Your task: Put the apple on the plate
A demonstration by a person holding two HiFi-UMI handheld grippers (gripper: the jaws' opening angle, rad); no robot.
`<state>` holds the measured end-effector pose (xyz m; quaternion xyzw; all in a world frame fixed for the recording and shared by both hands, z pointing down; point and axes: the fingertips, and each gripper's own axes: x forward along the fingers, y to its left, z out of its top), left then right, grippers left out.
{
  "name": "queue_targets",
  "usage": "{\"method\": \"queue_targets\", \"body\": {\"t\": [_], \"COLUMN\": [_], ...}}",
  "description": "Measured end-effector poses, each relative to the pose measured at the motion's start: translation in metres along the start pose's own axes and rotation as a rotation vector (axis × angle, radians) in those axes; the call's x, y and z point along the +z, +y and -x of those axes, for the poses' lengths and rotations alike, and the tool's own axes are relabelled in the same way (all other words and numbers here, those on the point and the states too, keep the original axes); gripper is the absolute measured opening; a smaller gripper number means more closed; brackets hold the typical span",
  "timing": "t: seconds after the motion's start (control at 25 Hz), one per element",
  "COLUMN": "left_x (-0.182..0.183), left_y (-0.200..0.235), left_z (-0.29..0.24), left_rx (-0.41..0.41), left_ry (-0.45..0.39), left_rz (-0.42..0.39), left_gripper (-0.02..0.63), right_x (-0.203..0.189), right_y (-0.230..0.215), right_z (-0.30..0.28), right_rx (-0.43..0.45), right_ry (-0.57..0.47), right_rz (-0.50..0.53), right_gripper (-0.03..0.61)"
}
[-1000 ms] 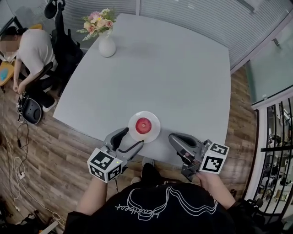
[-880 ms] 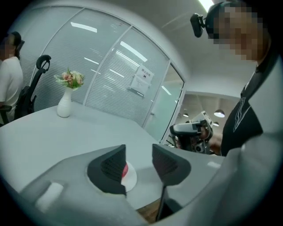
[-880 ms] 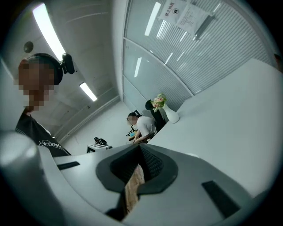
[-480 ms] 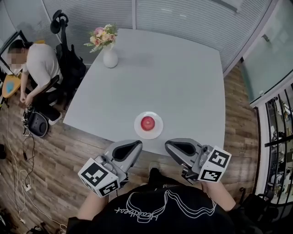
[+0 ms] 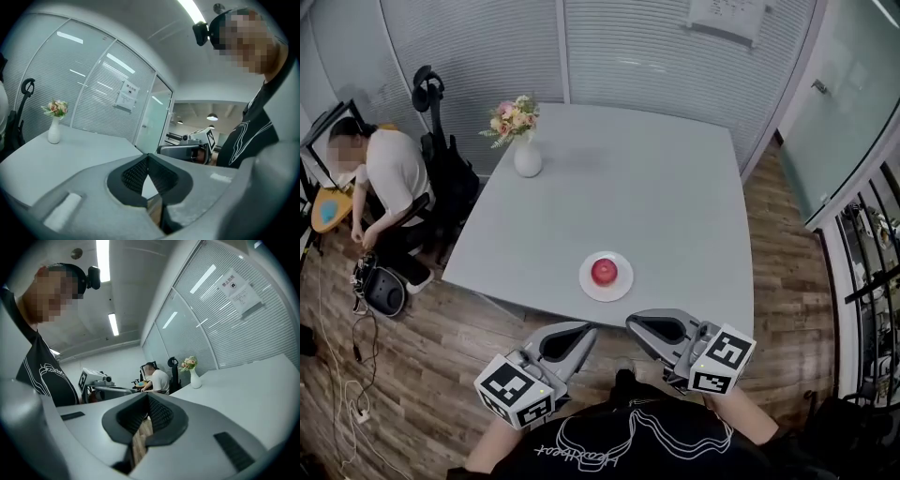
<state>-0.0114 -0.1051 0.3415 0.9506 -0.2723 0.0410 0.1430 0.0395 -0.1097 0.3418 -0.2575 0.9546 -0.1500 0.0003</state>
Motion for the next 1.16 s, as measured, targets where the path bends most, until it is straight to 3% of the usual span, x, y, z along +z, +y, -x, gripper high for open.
{"method": "queue_targets", "body": {"t": [0.68, 1.0, 1.16], "left_x": [-0.003, -0.005, -0.008], "left_y": [-0.015, -0.018, -0.017], "left_z": [0.024, 0.023, 0.018], "left_rx": [0.011, 0.045, 0.059], "left_ry": [-0.022, -0.016, -0.015], "left_rz": [-0.007, -0.094, -0.078], "left_gripper": [0.014, 0.014, 0.014], "right_x": [-0.01, -0.016, -0.017], "right_y": [0.028, 0.026, 0.022], "right_z": [0.007, 0.01, 0.014], "right_rx": [-0.027, -0.038, -0.046], "right_ry": [0.016, 0.019, 0.02], "right_rz": [0.018, 0.004, 0.0], "right_gripper": [0.008, 0.008, 0.008]}}
